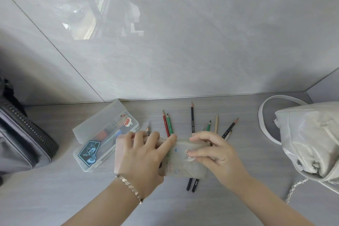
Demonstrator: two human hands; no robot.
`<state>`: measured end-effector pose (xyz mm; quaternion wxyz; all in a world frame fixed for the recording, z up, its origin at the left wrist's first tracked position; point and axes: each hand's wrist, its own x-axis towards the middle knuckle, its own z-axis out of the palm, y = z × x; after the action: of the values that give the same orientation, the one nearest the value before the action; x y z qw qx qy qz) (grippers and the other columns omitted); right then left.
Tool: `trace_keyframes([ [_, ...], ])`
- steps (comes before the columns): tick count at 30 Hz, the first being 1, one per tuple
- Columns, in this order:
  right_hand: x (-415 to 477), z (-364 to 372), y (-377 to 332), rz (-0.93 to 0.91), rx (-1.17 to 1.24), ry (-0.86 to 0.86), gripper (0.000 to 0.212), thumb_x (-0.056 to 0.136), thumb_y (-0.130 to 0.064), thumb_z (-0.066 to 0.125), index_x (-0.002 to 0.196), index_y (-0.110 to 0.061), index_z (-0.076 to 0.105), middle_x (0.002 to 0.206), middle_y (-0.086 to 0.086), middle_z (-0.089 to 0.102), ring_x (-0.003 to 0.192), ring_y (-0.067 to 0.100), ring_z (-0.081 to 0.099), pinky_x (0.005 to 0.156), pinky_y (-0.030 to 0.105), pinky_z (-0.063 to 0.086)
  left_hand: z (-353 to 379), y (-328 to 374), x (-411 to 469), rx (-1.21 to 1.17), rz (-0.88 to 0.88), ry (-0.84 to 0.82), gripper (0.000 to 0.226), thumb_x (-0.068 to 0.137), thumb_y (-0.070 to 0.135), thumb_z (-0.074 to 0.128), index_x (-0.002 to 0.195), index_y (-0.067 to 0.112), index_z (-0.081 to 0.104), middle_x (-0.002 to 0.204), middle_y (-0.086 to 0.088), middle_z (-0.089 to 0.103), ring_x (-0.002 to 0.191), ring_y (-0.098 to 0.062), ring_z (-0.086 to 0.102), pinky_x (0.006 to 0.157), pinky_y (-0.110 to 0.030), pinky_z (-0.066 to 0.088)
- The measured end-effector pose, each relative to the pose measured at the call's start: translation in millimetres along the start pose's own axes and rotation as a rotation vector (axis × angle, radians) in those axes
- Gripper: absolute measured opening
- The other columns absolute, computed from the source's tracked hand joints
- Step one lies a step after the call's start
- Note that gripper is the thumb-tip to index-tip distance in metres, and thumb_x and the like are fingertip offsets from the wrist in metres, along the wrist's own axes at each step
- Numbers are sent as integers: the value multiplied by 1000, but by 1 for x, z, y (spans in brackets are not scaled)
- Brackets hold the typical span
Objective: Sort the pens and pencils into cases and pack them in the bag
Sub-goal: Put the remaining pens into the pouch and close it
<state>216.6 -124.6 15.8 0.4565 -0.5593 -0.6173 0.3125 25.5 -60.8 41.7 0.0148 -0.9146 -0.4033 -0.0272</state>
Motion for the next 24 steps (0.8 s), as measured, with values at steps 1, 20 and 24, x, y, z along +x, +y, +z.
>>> trace_keyframes([
  [1, -1, 1, 0, -13, 14, 22, 19, 87, -47, 53, 93, -37, 69, 111, -18, 55, 105, 9, 56, 86, 15, 43, -2, 1, 1, 17, 13, 29, 98, 22, 28, 75, 116, 34, 48, 88, -1, 67, 76, -34, 62, 81, -45, 41],
  [20, -8, 10, -3, 44, -15, 198, 6, 72, -27, 66, 77, -27, 67, 103, -17, 59, 97, 2, 59, 83, 12, 45, 0, 14, -2, 181, 50, 331, 60, 57, 2, 40, 109, 29, 55, 86, -9, 67, 87, -31, 45, 79, -44, 33],
  [24, -6, 11, -10, 24, -126, 191, 13, 73, -29, 65, 85, -32, 63, 103, -19, 60, 99, 1, 57, 87, 12, 42, -1, 16, 1, 157, 63, 338, 60, 57, 3, 39, 109, 28, 54, 86, -9, 67, 85, -31, 45, 79, -44, 33],
])
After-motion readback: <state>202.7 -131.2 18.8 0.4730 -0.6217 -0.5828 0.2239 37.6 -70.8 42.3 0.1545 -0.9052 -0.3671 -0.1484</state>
